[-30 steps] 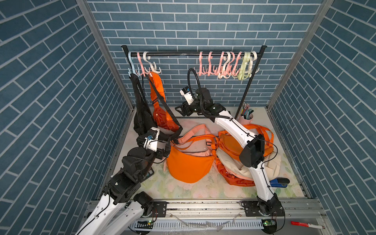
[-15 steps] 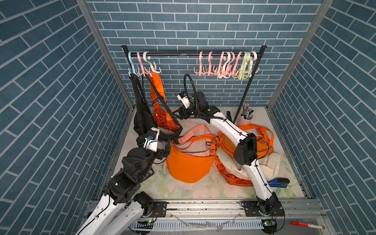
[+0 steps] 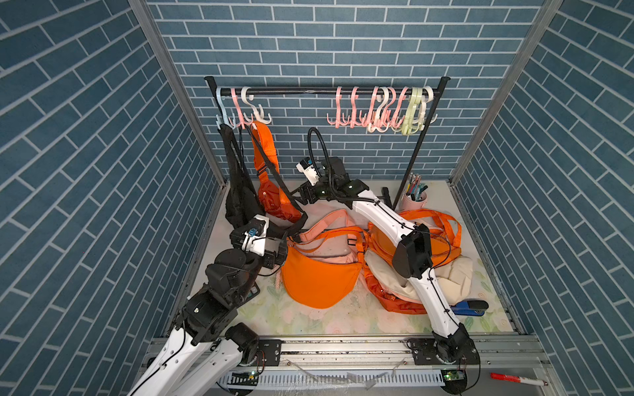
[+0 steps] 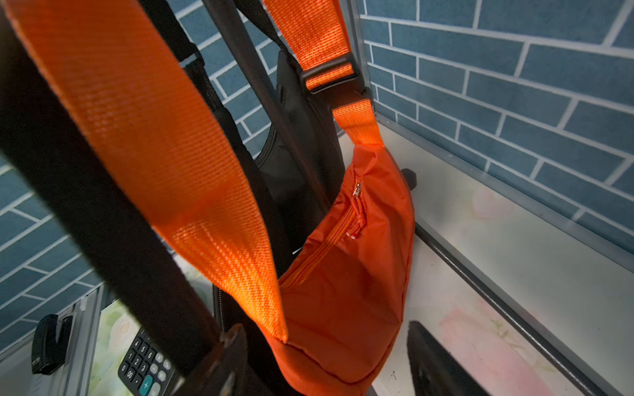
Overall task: Take the bag off the hook
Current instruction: Pick up the bag from the hook.
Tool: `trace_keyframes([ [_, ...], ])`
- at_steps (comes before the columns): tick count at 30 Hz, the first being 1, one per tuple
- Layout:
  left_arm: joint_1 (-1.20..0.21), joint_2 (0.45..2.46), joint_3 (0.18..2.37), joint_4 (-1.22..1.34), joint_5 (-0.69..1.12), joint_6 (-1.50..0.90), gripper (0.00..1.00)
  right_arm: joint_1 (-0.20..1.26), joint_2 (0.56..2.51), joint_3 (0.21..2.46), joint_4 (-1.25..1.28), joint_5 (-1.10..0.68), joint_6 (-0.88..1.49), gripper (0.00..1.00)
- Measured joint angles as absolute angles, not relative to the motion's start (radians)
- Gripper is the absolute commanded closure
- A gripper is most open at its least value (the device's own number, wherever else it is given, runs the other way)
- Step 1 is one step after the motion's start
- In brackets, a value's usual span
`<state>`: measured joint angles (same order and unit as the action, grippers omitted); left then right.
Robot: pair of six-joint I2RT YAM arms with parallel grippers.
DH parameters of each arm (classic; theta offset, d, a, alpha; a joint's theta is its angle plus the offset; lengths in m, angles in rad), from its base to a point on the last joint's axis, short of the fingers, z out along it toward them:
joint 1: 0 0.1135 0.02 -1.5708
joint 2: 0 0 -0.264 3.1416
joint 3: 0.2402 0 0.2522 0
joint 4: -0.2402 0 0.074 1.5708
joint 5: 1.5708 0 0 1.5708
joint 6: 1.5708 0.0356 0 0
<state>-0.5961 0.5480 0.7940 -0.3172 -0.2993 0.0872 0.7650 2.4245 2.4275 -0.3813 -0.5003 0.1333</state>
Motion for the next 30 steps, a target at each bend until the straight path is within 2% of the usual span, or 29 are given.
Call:
trace_keyframes([
  [21,-0.596,0.548,0.794,-0.317,-0.299,0.087,0.01,0.824,2.471,2.442,-0.261,-0.503,0.176,0.28],
  [25,-0.596,0.548,0.794,-0.317,-0.299,0.088,0.01,0.827,2.495,2.442,-0.207,-0.466,0.199,0.38],
  [30,-0.596,0.548,0.792,-0.317,-0.304,0.095,0.01,0.833,2.516,2.448,-0.151,-0.410,0.228,0.55],
])
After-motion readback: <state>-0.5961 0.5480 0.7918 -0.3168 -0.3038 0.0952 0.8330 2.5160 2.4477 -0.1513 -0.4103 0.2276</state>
